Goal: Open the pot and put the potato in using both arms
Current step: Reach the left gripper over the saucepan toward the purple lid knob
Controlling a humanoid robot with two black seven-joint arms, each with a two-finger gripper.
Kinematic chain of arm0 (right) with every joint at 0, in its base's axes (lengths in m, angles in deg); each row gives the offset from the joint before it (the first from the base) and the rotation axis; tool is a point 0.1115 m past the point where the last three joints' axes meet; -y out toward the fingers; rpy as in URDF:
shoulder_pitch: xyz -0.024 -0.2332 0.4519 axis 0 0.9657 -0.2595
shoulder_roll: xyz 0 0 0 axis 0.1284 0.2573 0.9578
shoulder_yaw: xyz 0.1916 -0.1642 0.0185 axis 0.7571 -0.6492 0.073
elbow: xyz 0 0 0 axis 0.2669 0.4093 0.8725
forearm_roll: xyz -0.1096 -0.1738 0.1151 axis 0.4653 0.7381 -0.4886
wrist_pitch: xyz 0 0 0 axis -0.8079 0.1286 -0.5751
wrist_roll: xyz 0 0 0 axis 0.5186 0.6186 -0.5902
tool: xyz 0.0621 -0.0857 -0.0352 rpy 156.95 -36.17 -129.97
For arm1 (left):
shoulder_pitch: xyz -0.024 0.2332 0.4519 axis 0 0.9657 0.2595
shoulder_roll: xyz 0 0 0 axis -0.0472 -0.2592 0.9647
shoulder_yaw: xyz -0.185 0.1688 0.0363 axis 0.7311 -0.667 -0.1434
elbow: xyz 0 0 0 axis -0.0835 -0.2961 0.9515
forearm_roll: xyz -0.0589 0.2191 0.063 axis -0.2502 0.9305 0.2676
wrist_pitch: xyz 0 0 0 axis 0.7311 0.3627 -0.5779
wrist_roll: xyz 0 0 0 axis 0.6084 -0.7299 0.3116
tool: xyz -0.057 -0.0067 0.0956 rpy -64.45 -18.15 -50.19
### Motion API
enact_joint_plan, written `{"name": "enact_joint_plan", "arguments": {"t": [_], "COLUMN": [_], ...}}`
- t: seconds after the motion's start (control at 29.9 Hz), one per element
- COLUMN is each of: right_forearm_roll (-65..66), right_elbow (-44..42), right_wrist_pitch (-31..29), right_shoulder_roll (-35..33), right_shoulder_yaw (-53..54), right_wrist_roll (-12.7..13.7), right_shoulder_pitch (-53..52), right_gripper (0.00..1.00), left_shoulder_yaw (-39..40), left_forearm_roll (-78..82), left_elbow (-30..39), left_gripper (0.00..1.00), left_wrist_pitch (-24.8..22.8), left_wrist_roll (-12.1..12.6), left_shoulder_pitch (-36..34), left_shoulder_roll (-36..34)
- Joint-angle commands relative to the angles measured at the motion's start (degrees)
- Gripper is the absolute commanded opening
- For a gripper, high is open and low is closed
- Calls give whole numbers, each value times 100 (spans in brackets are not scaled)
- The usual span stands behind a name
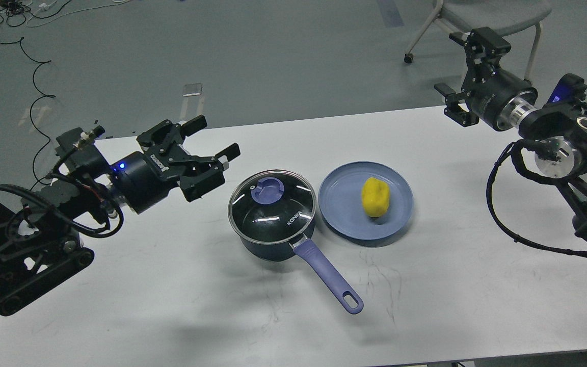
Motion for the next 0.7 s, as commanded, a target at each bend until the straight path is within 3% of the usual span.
{"name": "enact_joint_plan", "arguments": {"t": [0.0,0.37,0.67], "right_forearm_roll": [0,0,-8], "right_elbow": [3,-6,-173], "right_wrist_pitch": [0,9,9], "right_shoulder_roll": [3,3,-6], "right_shoulder_yaw": [0,44,88], "right_wrist_roll": [1,-8,-8], "right_shoulder_pitch": [3,3,-6], "right_gripper": [100,100,100], "left_shoulder_yaw": [-220,-264,-624], "left_forearm_roll": [428,764,746], "left_elbow": [-18,-808,-1028], "left_gripper": [98,98,98], "left_wrist_pitch": [7,-11,-46], "left_wrist_roll": [-72,-72,-81], "left_shoulder_pitch": [-64,-170,-135], "left_shoulder_roll": [255,818,977]}}
